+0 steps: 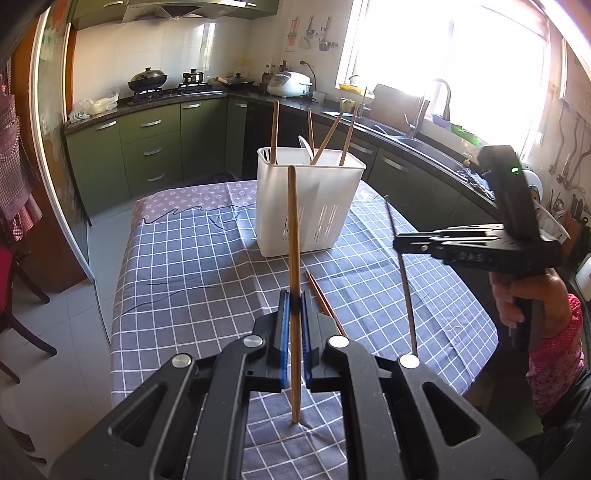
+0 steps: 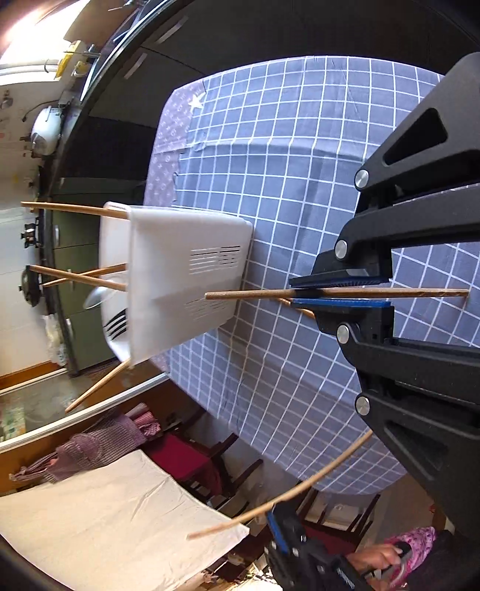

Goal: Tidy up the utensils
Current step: 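Grasp a wooden chopstick with the right gripper and lift it upright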

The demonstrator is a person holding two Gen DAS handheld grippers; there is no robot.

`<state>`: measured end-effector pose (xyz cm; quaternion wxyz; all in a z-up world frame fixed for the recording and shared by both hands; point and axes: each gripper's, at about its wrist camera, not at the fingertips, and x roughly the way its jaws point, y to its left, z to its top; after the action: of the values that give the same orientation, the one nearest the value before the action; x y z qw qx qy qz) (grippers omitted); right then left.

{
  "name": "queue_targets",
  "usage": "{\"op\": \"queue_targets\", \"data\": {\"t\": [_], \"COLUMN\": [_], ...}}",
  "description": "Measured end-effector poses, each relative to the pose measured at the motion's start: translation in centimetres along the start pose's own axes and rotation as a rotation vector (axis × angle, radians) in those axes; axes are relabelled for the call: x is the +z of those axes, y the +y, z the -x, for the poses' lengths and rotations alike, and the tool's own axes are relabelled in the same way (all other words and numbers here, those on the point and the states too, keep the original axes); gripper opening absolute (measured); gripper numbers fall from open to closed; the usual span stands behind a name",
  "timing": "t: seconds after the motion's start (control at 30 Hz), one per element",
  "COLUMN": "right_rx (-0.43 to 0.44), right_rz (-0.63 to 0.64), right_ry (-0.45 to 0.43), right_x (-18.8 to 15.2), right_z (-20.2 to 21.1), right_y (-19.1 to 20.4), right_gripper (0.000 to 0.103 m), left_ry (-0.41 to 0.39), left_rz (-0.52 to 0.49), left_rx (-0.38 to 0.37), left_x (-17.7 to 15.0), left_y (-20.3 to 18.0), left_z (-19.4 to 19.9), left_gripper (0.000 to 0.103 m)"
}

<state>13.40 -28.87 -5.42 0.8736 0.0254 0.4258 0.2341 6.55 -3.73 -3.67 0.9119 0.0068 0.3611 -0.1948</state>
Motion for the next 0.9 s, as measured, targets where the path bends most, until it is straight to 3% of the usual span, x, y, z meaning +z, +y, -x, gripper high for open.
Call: {"op": "queue_targets", "data": {"t": [0.27,0.9], "right_rx": [0.009,0.02], "right_rz": [0.009,0.018], "right_ry": [-0.088,-0.093], "right_x": [-1.4,-2.0], "right_z": [5.4,5.3], "right_y": [0.1,0.0], "right_gripper": [0.006,0.006], "left_ry": [-0.007,-0.045], "left_rz": [-0.008,-0.031], "left_rx": [-0.012,-0.027], "left_x": [0.0,1.2], "left_y": [-0.3,-1.2], "left_z": [0.5,1.2], "left_gripper": [0.006,0.006]}}
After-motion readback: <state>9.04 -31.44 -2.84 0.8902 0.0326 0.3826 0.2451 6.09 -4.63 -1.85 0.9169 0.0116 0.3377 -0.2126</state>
